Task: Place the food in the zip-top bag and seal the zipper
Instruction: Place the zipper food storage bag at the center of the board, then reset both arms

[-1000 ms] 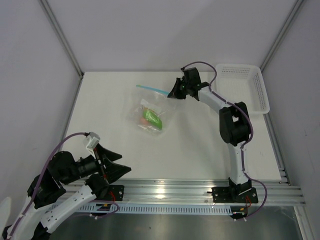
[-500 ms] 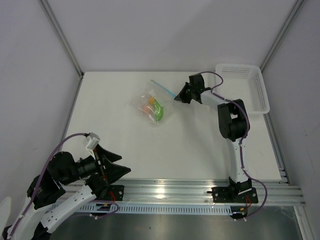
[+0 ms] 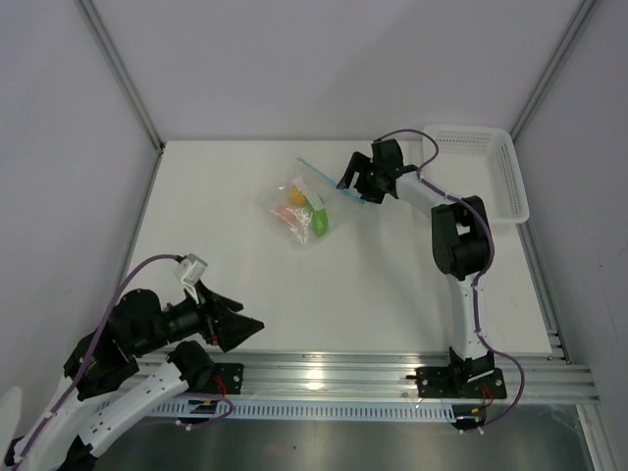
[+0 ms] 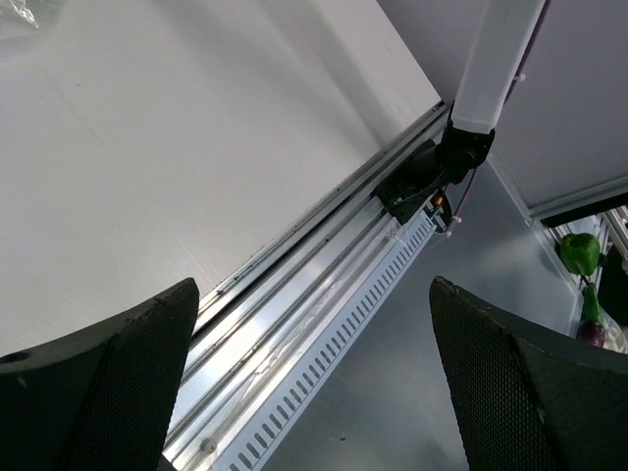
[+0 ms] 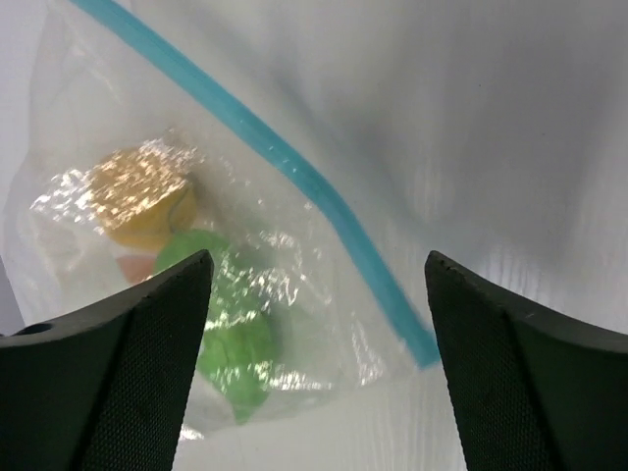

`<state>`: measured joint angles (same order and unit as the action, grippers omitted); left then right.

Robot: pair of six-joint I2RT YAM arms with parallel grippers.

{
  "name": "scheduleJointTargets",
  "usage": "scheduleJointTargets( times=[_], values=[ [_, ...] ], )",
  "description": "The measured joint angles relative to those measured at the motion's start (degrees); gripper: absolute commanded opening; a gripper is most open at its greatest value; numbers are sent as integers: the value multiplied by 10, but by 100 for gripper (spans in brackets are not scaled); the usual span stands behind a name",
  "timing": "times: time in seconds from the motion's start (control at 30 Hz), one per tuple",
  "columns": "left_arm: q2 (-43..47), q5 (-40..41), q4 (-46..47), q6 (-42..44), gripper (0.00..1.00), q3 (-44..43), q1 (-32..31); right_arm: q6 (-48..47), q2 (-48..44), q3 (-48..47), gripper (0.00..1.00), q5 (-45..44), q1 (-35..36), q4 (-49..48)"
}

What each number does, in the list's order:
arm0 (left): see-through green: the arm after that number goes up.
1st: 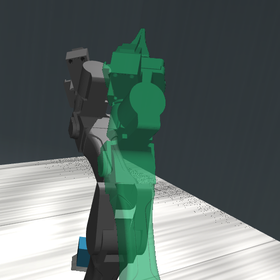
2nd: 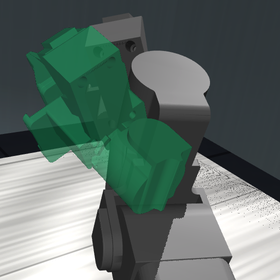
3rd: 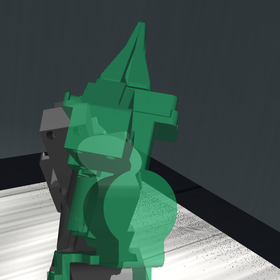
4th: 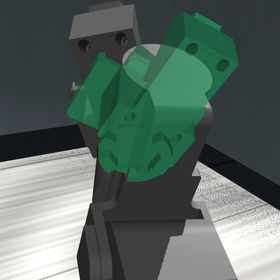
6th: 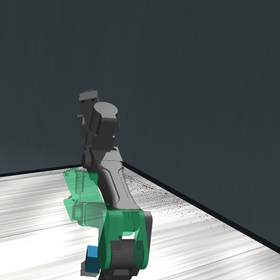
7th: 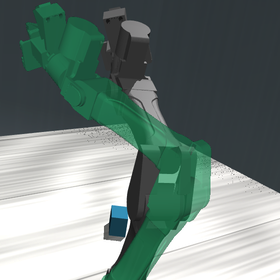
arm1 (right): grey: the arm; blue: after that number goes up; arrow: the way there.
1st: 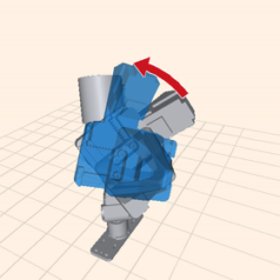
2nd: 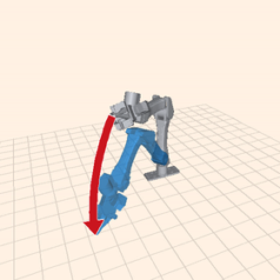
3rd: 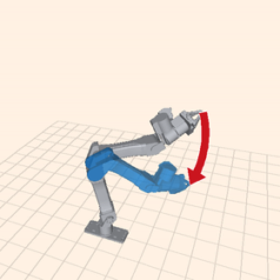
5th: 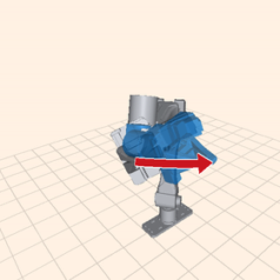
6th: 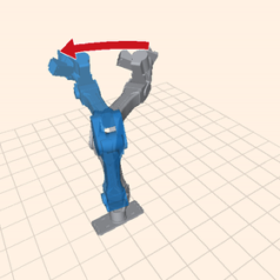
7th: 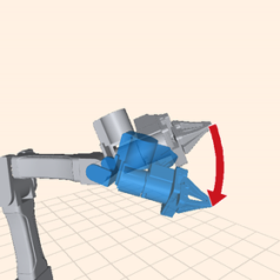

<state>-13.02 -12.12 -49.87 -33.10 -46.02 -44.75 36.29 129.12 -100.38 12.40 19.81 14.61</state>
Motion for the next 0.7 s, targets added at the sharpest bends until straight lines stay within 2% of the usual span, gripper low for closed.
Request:
scheduleJointTargets(
  times=[0.03,0.23,0.4,0.53,0.7],
  values=[
    [-5,0,3,-3,99,3,0,-11,-12,1,98,-4,0,11],
    [-47,11,36,-28,100,23,0,-83,-161,74,99,-58,14,29],
    [-115,32,80,-37,99,29,0,-135,-314,143,99,-129,57,47],
    [-161,55,129,-44,99,45,2,-142,-424,254,99,-150,76,43],
    [-162,86,200,-45,99,90,12,-141,-550,448,99,-163,91,41]
  ],
)
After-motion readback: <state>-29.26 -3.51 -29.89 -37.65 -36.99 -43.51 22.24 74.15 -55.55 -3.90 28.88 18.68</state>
